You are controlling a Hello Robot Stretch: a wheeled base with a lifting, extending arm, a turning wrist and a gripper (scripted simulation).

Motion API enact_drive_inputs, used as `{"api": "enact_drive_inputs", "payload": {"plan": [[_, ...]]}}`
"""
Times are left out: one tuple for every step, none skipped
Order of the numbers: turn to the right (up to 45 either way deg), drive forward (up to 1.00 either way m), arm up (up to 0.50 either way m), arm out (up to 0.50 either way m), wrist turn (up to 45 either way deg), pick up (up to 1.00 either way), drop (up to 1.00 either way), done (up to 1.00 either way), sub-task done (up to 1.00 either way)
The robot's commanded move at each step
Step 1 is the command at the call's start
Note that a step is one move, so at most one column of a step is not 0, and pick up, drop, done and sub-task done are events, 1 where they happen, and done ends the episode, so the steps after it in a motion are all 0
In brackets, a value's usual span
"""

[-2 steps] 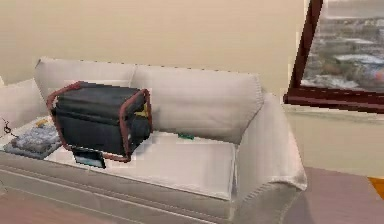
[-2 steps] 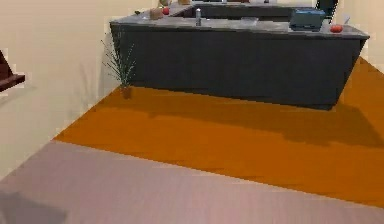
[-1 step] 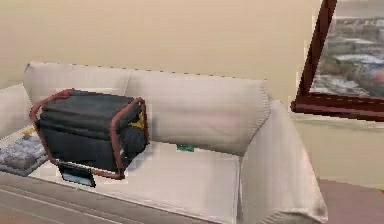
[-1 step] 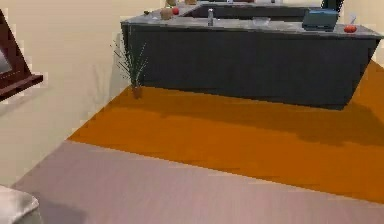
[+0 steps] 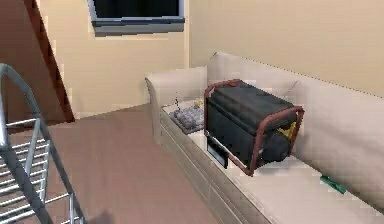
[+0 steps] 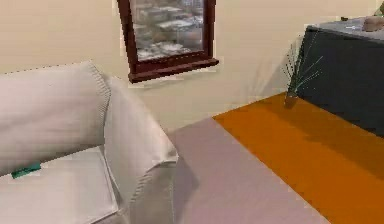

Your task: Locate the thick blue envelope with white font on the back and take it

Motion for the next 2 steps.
{"api": "enact_drive_inputs", "payload": {"plan": [[-45.0, 0.0, 0.0, 0.0, 0.0, 0.0, 0.0, 0.0, 0.0], [-33.0, 0.0, 0.0, 0.0, 0.0, 0.0, 0.0, 0.0, 0.0]]}}
